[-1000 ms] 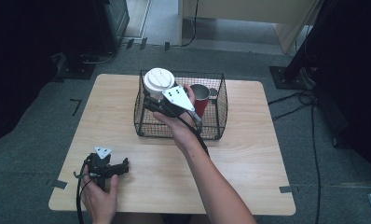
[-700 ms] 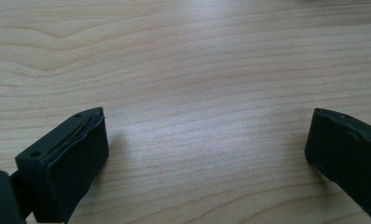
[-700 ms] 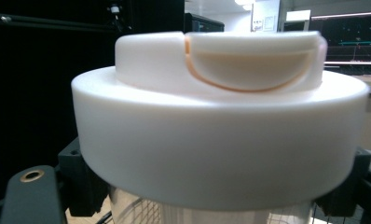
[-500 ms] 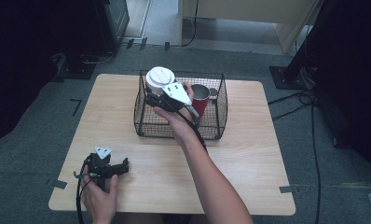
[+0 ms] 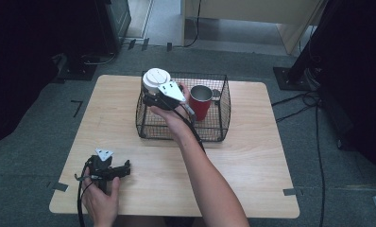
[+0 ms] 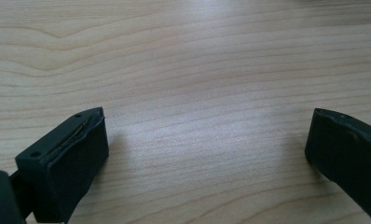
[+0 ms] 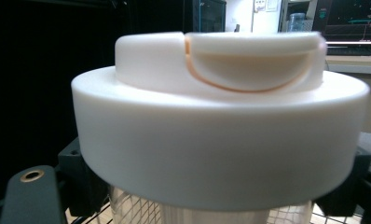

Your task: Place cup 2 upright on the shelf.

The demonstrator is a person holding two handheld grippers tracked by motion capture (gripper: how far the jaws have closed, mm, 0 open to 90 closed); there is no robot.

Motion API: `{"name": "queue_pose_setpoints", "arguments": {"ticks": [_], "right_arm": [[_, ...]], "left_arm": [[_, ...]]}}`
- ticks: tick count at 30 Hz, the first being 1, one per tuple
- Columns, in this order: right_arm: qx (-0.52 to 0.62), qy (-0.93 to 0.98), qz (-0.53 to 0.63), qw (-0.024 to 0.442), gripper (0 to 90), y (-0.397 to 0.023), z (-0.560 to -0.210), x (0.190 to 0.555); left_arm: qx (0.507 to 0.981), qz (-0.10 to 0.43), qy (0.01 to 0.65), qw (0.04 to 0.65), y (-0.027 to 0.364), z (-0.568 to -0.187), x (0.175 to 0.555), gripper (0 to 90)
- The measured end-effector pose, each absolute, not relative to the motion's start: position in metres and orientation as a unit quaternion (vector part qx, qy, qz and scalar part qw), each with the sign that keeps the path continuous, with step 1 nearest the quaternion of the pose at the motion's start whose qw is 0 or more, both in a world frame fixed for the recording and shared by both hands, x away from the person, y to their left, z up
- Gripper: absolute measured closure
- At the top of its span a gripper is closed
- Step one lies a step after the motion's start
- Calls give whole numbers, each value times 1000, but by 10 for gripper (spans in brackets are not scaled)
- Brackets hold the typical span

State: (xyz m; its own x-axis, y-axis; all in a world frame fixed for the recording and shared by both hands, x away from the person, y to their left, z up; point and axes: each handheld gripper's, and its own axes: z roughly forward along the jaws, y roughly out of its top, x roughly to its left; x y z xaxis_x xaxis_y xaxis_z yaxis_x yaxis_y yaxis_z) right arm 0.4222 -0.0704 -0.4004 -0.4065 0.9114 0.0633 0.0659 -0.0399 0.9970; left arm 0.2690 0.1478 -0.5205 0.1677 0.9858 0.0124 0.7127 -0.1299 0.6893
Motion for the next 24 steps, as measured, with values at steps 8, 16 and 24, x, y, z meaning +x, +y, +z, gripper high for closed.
{"name": "queue_pose_setpoints", "arguments": {"ticks": [8, 16, 24], "right_arm": [[422, 592, 586, 357, 157, -65, -410, 438], [428, 604, 568, 360, 157, -60, -423, 446], [439, 615, 552, 353, 156, -62, -432, 453]], "left_arm": [[711, 243, 597, 280, 148, -520, 269, 1], [711, 243, 597, 280, 148, -520, 269, 1], [712, 243, 597, 280, 148, -520, 269, 1]]}}
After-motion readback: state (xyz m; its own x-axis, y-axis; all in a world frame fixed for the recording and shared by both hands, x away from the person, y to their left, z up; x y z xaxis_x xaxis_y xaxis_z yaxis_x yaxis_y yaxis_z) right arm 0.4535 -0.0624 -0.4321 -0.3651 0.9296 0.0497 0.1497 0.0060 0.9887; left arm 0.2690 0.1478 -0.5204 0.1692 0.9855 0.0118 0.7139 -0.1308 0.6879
